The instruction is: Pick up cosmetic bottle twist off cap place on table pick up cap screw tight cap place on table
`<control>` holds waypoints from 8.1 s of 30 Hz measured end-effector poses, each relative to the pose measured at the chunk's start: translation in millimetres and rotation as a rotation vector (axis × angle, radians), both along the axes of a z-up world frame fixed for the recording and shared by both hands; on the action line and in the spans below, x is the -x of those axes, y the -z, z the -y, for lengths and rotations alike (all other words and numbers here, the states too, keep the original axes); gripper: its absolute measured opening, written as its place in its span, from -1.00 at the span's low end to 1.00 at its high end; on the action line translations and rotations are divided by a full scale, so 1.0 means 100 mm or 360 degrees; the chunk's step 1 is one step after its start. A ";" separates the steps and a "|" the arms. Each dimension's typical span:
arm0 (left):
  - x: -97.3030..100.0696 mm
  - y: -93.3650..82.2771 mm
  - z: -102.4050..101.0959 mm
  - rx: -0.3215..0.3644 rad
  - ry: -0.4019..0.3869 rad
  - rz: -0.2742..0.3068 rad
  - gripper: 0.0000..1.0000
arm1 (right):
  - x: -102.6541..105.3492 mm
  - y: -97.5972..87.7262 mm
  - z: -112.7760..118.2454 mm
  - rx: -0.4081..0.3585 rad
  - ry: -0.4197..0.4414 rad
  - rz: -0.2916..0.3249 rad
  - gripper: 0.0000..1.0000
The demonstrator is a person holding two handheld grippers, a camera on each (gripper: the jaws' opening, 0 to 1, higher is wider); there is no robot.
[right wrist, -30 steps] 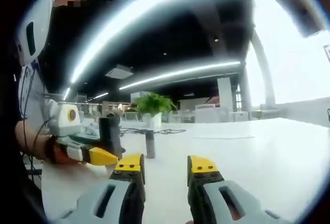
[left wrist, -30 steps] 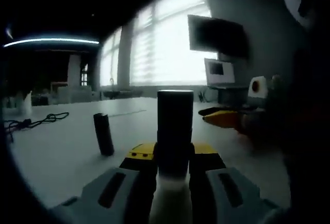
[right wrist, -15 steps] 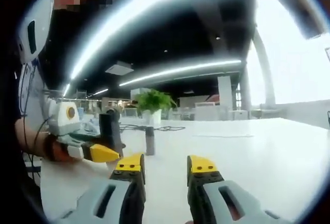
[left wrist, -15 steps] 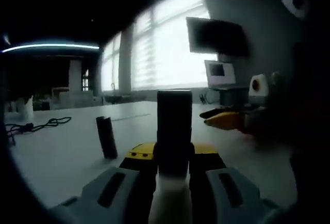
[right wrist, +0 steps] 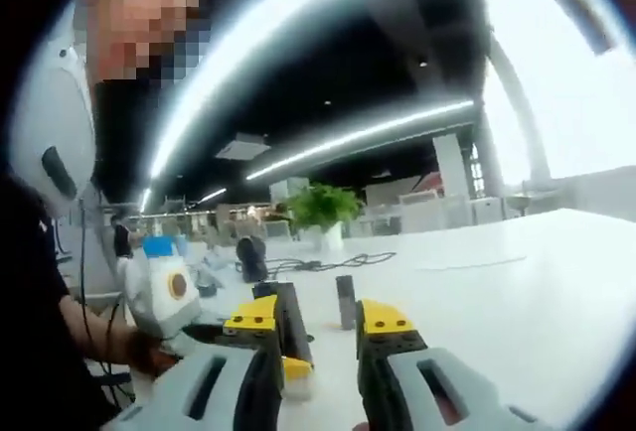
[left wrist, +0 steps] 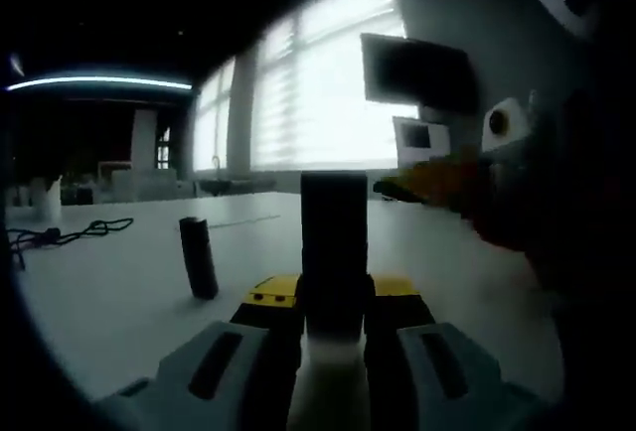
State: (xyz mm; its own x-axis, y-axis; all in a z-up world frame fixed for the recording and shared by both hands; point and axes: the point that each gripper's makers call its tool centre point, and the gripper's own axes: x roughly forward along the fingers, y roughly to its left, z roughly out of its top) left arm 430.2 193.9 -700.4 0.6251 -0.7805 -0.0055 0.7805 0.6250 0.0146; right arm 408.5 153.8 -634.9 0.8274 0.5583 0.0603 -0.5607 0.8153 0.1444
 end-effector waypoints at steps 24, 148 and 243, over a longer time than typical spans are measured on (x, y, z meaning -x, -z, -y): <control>-0.01 0.03 0.00 -0.0045 -0.0021 0.0032 -0.73 | -0.25 0.13 -0.50 0.0368 0.0285 0.0032 -0.68; 0.36 0.03 0.14 -0.0023 0.0414 -0.0024 -0.77 | -0.12 -0.15 -0.52 0.0100 -0.1186 0.0174 -0.19; 0.32 0.04 0.12 -0.0053 0.0353 0.0000 -0.77 | 0.08 0.11 -0.52 0.0330 -0.0388 0.0066 -0.71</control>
State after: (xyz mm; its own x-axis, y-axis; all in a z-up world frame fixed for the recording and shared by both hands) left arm 398.5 181.7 -704.8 0.4379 -0.8984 -0.0334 0.8989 0.4370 0.0325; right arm 400.3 205.7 -646.3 0.6670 0.7438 -0.0446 -0.7451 0.6659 -0.0376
